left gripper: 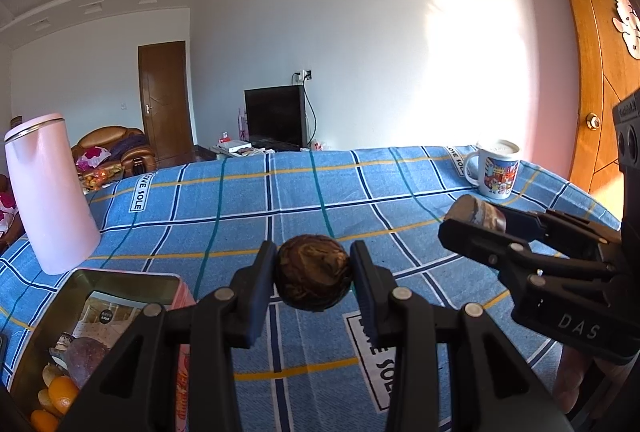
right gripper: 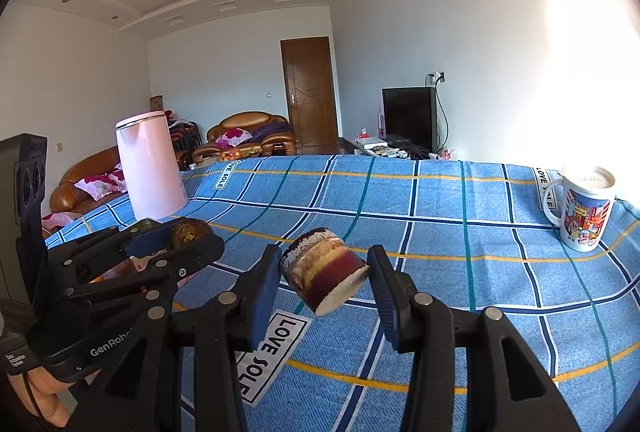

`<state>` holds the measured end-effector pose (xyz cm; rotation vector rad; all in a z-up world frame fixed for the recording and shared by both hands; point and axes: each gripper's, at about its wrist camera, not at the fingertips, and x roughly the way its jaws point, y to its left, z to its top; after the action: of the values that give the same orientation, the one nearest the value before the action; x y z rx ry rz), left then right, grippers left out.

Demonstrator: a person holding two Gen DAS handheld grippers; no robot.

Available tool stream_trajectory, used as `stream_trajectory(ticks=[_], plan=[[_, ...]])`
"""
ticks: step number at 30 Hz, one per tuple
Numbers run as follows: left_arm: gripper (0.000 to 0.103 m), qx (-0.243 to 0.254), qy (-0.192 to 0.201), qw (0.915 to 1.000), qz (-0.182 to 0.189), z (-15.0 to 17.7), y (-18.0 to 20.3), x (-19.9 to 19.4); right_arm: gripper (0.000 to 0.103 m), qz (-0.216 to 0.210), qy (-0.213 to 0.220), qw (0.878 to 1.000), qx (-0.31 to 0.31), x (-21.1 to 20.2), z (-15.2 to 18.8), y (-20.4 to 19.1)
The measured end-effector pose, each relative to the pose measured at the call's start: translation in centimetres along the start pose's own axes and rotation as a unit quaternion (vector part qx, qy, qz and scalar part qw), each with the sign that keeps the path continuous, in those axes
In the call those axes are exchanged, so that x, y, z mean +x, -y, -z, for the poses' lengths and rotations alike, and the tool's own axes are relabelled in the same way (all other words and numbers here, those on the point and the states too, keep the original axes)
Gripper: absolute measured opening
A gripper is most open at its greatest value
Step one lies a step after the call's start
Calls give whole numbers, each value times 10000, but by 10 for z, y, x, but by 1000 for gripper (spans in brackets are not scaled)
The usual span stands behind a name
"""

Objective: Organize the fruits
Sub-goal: 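Lift and carry the taro piece and dark brown fruit toward the tin box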

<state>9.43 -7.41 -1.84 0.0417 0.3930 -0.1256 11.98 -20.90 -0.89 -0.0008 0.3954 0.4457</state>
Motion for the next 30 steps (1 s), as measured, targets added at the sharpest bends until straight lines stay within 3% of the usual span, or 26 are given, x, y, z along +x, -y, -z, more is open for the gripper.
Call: stream_trajectory(ticks=[22, 30], plan=[[39, 15, 471, 9986, -219, 2, 0, -19, 46, 35, 435, 9986, -294, -18, 2, -13], [39, -17, 440, 9988, -225, 2, -2, -21, 46, -19, 418, 9988, -236, -18, 2, -11]])
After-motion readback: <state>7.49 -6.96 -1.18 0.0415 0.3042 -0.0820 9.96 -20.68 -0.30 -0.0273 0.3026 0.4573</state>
